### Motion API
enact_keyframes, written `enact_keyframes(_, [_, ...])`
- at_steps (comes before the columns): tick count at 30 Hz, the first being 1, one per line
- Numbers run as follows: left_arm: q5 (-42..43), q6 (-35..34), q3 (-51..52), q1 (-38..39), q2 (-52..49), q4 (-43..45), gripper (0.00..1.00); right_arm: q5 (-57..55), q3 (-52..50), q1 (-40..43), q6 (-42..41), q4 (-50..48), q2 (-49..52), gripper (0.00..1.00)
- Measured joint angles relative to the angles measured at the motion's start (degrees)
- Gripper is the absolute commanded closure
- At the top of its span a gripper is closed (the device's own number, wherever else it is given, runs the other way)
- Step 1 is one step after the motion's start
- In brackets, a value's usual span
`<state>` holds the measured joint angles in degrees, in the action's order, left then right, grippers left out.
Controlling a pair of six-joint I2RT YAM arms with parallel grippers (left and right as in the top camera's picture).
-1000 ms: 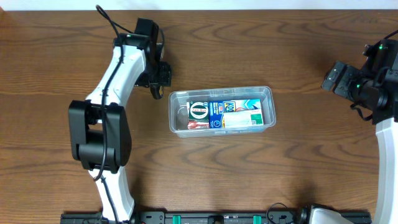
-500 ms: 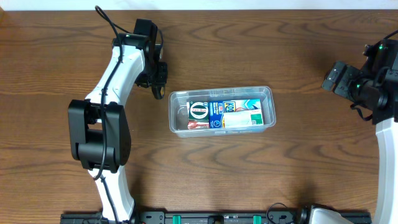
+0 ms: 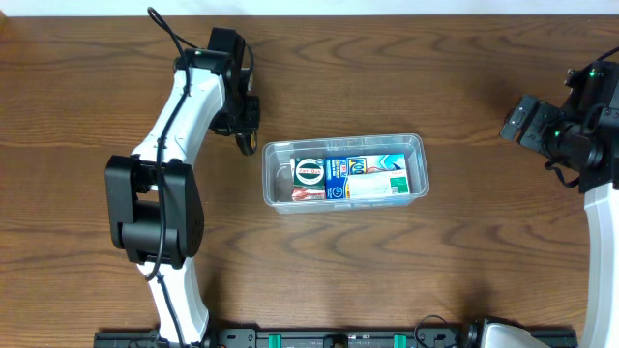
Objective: Pack container
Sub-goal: 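Grasp the white-capped dark bottle with the left gripper and lift, then carry the bottle into the container's left end and lower it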
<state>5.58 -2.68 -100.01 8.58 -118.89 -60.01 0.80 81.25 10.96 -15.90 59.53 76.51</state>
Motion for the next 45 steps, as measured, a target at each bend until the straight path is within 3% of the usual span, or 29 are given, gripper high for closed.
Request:
enact_keyframes(5, [0.00,0.00,-5.64,0.00,2.93,-7.19,0.75,0.00,0.00,0.00,0.00,0.02,0.00,0.01])
enact_keyframes(12, [-0.04,-0.02,-9.27,1.51,15.17,-13.57,0.75,0.00,0.00,0.00,0.00,0.00,0.00,0.01])
enact_keyframes(23, [0.04,-1.84,-9.35,14.08,25.38,-24.06,0.75,0.00,0.00,0.00,0.02,0.02,0.00,0.01])
enact_keyframes(35, [0.02,-9.60,0.26,16.98,23.69,-15.58,0.75,0.02,0.00,0.00,0.02,0.02,0.00,0.01])
enact_keyframes(45, [0.02,-12.02,8.39,16.98,19.39,-8.96,0.75,0.02,0.02,0.00,0.00,0.00,0.00,0.01])
